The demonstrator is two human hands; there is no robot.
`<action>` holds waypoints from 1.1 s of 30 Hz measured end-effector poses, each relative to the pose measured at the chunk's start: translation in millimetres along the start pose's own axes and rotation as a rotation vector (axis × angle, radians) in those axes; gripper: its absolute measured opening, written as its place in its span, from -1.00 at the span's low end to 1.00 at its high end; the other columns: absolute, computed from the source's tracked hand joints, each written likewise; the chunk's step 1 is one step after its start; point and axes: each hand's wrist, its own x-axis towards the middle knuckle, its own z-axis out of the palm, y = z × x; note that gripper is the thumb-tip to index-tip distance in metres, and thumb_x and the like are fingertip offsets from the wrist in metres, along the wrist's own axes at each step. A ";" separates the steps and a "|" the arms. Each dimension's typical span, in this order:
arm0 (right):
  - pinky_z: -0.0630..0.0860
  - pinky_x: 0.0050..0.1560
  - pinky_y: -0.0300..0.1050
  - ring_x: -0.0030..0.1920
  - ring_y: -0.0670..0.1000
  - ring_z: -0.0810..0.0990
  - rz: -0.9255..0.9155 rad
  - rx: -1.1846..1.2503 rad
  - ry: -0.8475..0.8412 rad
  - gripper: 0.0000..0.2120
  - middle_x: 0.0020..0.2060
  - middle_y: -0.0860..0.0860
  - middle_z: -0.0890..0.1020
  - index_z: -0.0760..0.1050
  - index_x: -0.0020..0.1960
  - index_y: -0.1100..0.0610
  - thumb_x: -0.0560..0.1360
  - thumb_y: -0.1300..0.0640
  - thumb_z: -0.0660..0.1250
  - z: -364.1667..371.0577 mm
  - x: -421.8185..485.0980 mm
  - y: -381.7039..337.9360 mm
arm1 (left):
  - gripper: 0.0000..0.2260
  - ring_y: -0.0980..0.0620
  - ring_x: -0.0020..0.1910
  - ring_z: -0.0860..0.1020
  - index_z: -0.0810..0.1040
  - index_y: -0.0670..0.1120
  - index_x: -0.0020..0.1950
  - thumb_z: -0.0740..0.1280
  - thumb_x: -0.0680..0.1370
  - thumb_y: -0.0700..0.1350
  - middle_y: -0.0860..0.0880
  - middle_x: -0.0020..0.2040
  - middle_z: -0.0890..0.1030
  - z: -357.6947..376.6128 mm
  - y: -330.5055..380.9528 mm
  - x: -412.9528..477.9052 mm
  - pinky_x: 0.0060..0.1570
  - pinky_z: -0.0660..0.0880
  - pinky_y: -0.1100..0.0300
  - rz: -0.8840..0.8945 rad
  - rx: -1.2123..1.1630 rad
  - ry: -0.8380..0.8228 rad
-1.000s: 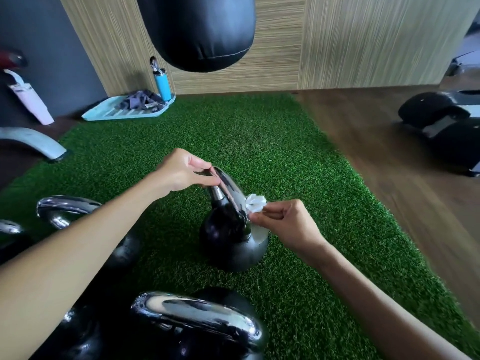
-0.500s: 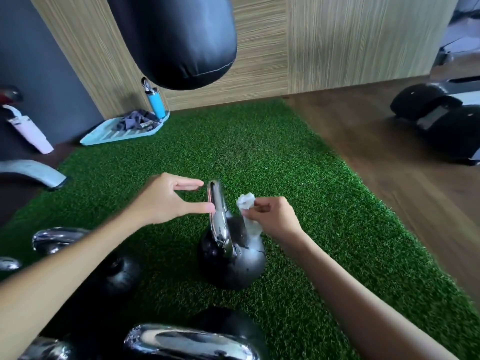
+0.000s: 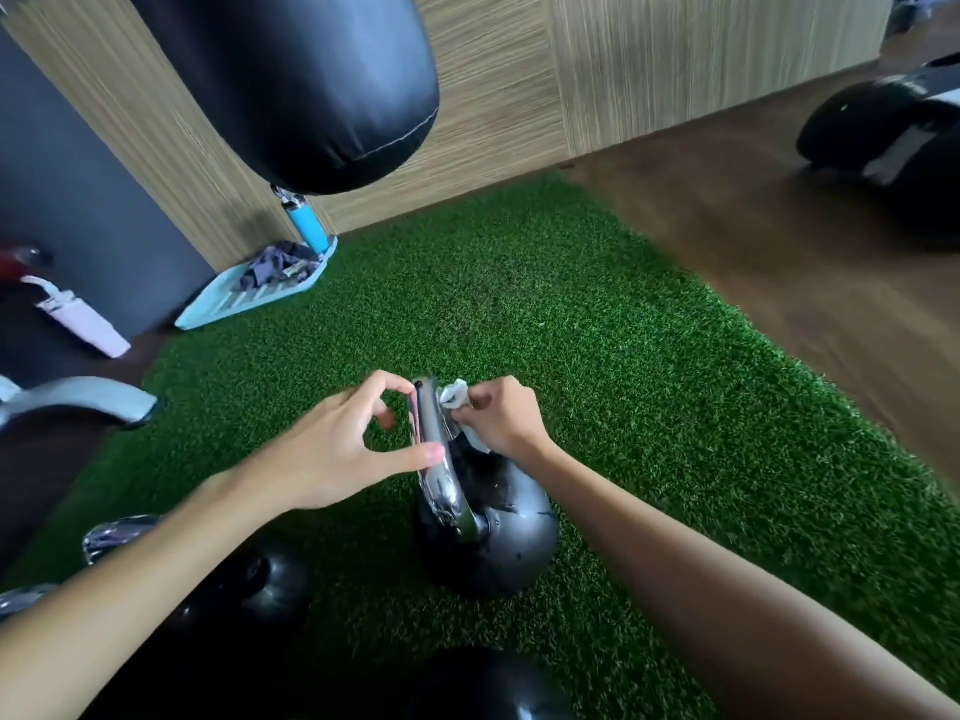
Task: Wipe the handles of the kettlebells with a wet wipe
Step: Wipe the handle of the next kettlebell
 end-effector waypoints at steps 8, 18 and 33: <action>0.34 -0.26 -0.18 -0.40 0.01 0.35 0.026 0.123 -0.255 -0.66 -0.38 0.11 0.41 0.47 -0.29 0.28 0.61 0.15 0.23 -11.0 -4.1 -8.4 | -0.22 0.15 -0.27 0.38 0.17 0.37 0.37 0.27 0.25 0.63 0.22 0.27 0.39 -7.7 4.2 4.9 0.08 0.48 0.02 0.018 0.062 -0.027; 0.40 -0.50 -0.26 -0.49 -0.11 0.48 0.016 0.347 -0.032 -0.87 -0.17 -0.07 0.72 0.71 0.03 0.16 0.54 0.13 0.44 -1.2 2.6 -13.1 | -0.18 0.22 -0.23 0.41 0.20 0.35 0.39 0.20 0.22 0.68 0.28 0.28 0.35 -9.4 3.6 7.2 0.01 0.48 0.07 0.060 0.159 0.022; 0.61 -0.14 0.12 -0.23 0.14 0.61 0.092 0.506 -0.015 -0.80 -0.34 -0.15 0.71 0.67 0.05 -0.01 0.46 0.18 0.52 -2.1 -9.5 -20.8 | -0.18 0.18 -0.40 0.46 0.43 0.24 0.32 0.45 0.15 0.54 0.13 0.29 0.56 -3.3 1.6 13.4 -0.12 0.59 0.12 0.103 0.051 0.169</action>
